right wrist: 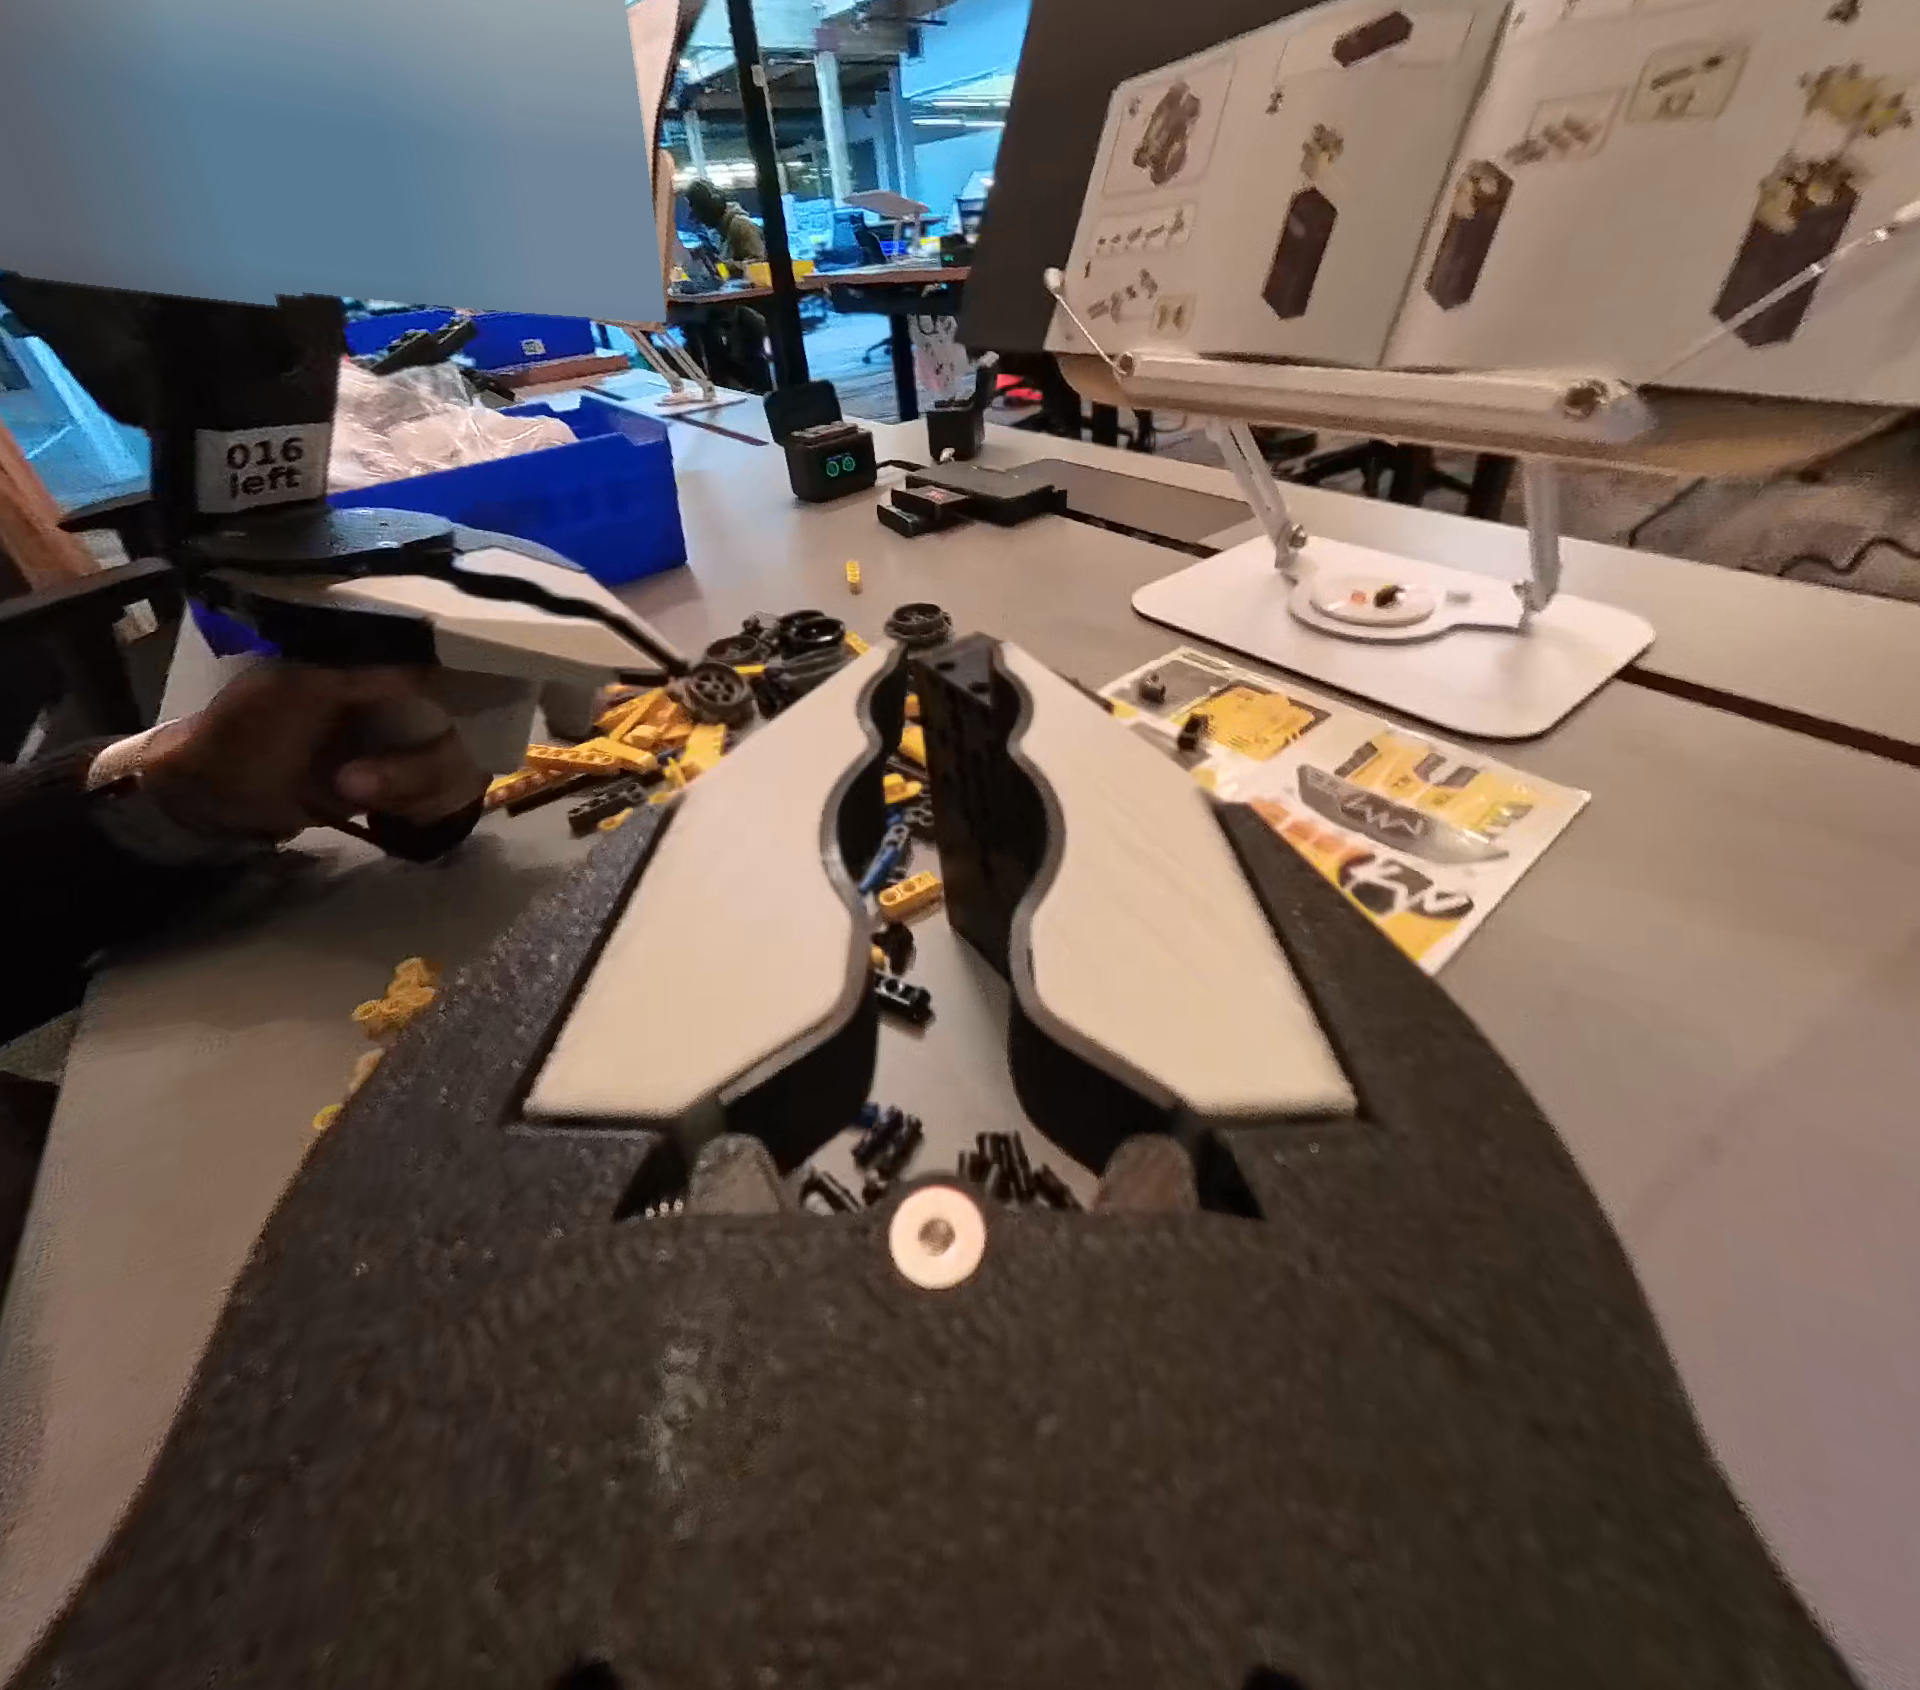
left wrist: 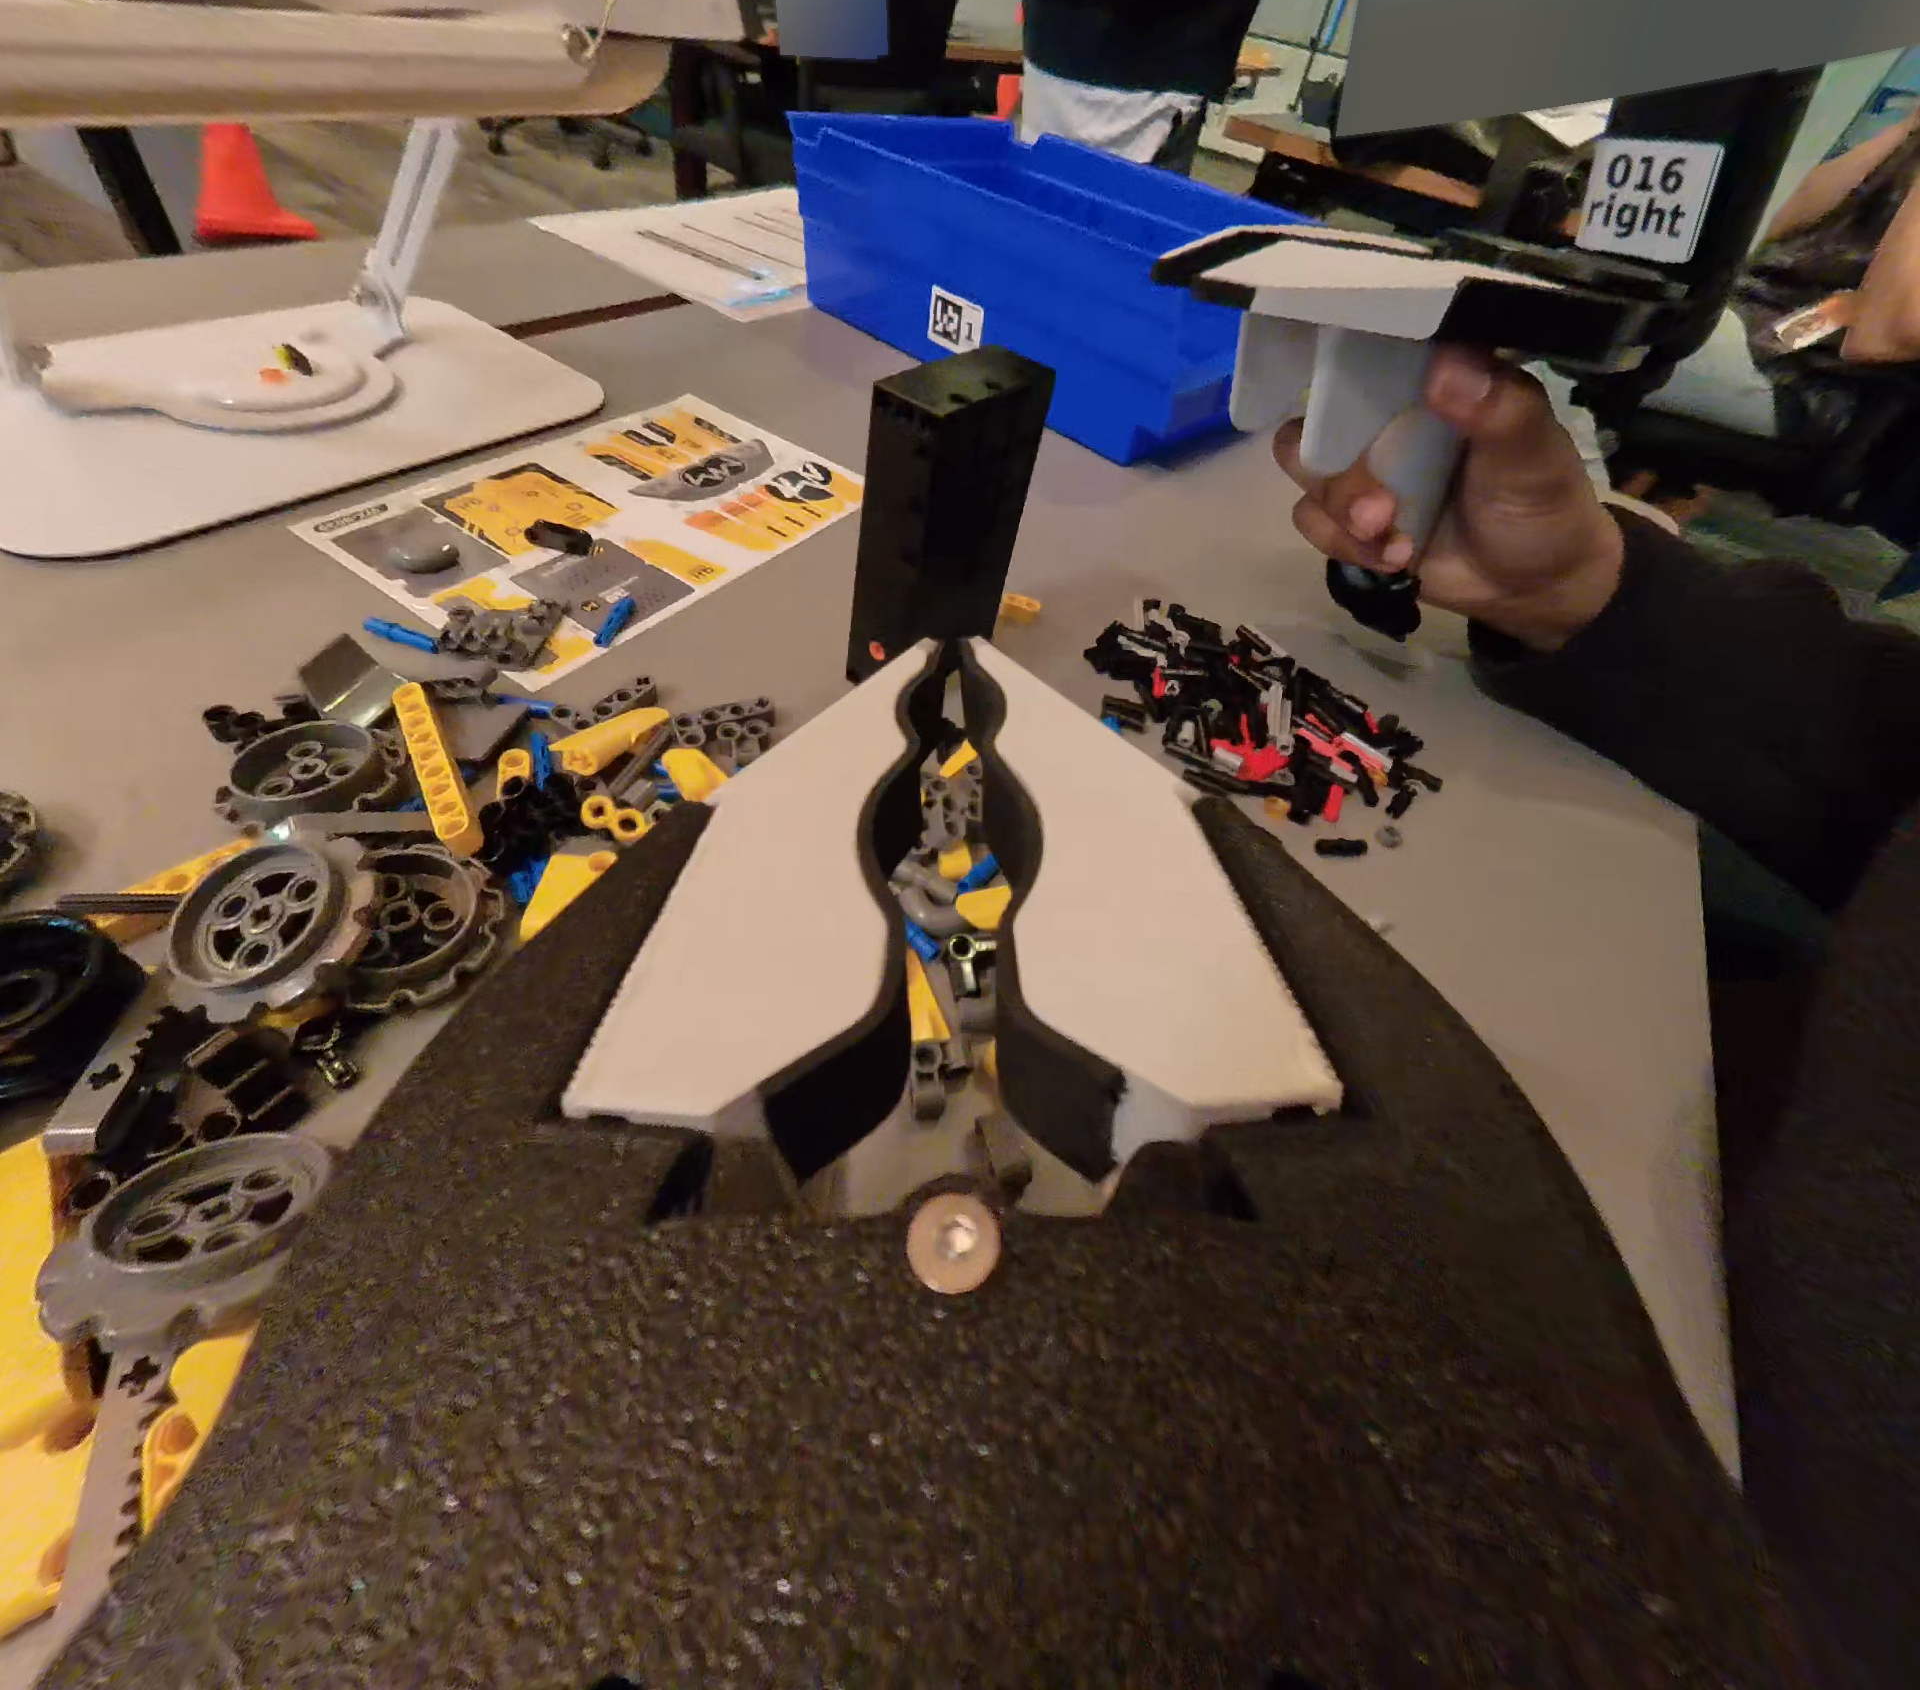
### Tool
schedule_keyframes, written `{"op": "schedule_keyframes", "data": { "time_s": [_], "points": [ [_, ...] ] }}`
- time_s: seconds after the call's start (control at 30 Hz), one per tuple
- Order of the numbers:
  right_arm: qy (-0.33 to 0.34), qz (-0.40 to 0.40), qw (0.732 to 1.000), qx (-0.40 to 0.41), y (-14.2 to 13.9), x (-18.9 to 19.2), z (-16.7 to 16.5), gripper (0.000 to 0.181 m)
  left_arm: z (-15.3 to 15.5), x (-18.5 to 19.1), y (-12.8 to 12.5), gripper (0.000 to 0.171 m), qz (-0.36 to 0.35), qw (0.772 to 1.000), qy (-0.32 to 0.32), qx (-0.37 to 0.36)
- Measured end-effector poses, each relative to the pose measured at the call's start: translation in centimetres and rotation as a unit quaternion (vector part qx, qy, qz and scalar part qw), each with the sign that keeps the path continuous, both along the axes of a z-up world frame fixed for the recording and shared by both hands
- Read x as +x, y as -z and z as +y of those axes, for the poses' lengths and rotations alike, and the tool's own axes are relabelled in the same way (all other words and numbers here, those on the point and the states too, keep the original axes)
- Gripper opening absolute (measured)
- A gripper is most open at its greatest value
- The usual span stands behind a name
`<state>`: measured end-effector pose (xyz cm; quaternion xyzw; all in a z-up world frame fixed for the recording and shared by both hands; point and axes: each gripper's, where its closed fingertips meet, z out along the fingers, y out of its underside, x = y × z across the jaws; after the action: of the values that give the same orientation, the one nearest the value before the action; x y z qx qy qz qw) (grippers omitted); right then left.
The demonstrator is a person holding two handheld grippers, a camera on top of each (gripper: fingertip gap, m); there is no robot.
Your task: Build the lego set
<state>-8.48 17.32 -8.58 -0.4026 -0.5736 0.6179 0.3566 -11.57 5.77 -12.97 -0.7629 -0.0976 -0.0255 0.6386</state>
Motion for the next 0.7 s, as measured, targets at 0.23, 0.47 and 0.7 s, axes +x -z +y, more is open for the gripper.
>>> {"op": "schedule_keyframes", "data": {
  "time_s": [0.23, 0.47, 0.7],
  "points": [
    [0.118, -0.048, 0.992, 0.015, 1.8, -1.5, 4.6, 0.010, -1.3, -1.0, -1.2, 0.000, -0.027, 0.998, -0.005, 0.053],
    [0.141, -0.061, 0.988, 0.004, 2.4, -1.7, 5.9, 0.006, -1.0, -0.7, -0.8, 0.000, -0.034, 0.998, 0.006, 0.046],
    [0.150, -0.077, 0.985, 0.039, 3.7, -2.1, 5.9, 0.005, -0.9, -0.6, -0.7, 0.000, -0.028, 0.999, 0.008, 0.043]
  ]
}}
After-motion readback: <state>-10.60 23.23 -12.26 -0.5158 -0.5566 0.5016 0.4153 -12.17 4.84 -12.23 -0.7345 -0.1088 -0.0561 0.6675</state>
